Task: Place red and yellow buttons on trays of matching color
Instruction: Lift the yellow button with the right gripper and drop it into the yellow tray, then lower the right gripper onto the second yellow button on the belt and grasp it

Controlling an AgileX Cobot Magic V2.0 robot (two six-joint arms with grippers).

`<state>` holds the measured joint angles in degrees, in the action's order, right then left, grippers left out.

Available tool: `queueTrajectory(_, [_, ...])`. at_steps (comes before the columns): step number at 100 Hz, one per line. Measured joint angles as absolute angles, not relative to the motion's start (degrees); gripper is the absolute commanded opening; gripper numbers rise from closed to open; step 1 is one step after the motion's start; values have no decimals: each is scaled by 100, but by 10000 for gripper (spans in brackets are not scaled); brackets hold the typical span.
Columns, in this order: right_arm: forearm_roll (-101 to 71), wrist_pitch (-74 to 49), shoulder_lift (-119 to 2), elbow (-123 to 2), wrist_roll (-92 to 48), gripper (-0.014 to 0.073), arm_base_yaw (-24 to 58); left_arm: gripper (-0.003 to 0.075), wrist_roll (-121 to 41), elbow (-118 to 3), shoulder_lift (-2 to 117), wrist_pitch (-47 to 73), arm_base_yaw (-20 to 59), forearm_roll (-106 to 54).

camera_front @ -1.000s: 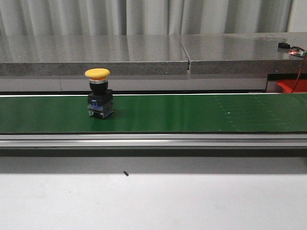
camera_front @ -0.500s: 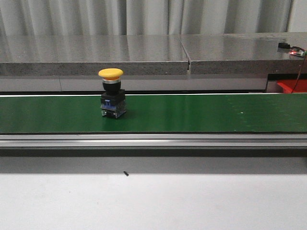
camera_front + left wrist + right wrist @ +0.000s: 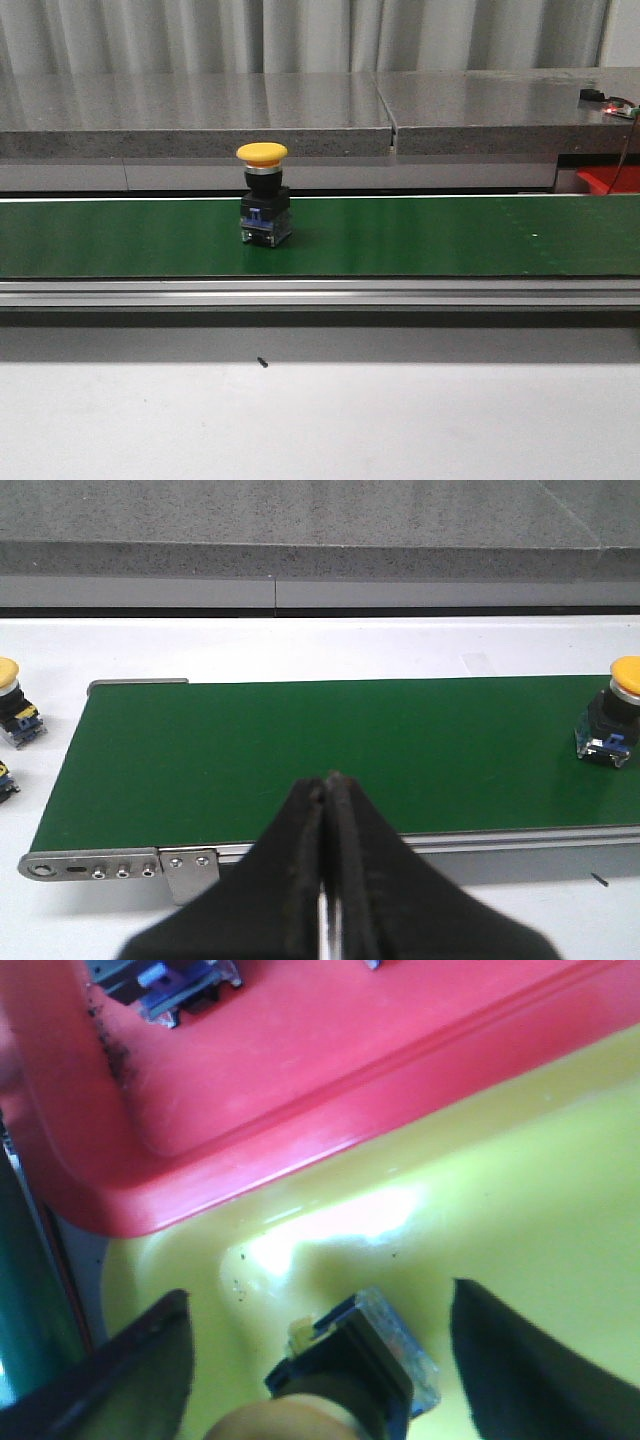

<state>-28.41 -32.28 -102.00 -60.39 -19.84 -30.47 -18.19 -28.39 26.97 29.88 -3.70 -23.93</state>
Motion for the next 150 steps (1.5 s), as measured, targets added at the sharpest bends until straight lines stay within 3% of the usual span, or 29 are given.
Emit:
queueTrajectory(56, [-2854,-3619,-8546,-6039,-2050,616,-2732,-20,-1819,-2839,2697,2988,-370,-2393])
queueTrajectory(112, [-2834,-4460,-7980,-6039,-2242,616,391,-20,-1819,-2839,2697,2988,-370,-2393])
queueTrajectory(150, [-2821,-3960,-8587,-6039,-2242,616,1486,-20,-1819,-2839,2697,2988,-359,-2393])
